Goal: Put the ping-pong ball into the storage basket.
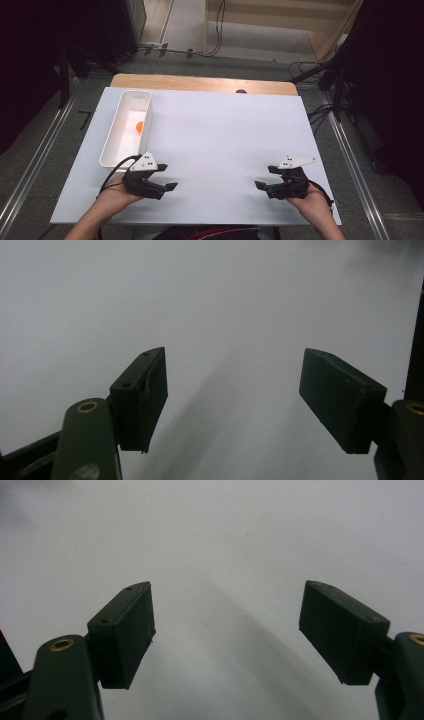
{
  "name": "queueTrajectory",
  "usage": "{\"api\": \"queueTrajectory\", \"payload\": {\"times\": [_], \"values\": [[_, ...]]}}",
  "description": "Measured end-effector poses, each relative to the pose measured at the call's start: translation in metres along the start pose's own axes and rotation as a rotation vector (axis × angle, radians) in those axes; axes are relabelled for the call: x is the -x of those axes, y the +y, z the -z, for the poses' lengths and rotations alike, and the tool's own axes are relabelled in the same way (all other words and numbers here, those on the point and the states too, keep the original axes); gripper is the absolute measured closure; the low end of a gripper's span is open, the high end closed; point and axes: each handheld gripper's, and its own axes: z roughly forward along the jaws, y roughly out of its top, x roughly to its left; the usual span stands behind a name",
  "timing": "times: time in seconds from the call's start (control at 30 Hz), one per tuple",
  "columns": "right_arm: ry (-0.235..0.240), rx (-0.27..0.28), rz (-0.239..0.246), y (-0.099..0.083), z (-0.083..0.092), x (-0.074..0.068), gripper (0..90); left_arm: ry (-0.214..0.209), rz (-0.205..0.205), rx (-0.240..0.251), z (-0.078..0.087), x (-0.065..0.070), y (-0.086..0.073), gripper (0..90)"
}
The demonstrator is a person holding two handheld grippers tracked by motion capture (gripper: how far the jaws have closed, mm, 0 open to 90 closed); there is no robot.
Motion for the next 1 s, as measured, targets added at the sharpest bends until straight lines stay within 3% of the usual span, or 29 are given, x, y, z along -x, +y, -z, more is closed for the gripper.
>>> {"api": "queueTrajectory", "payload": {"times": [1.0], "values": [[0.001, 0.000, 0.013, 0.000, 0.000, -0.001, 20.7, -0.006, -0.019, 0.001, 0.011, -0.001, -0.014, 26.8]]}}
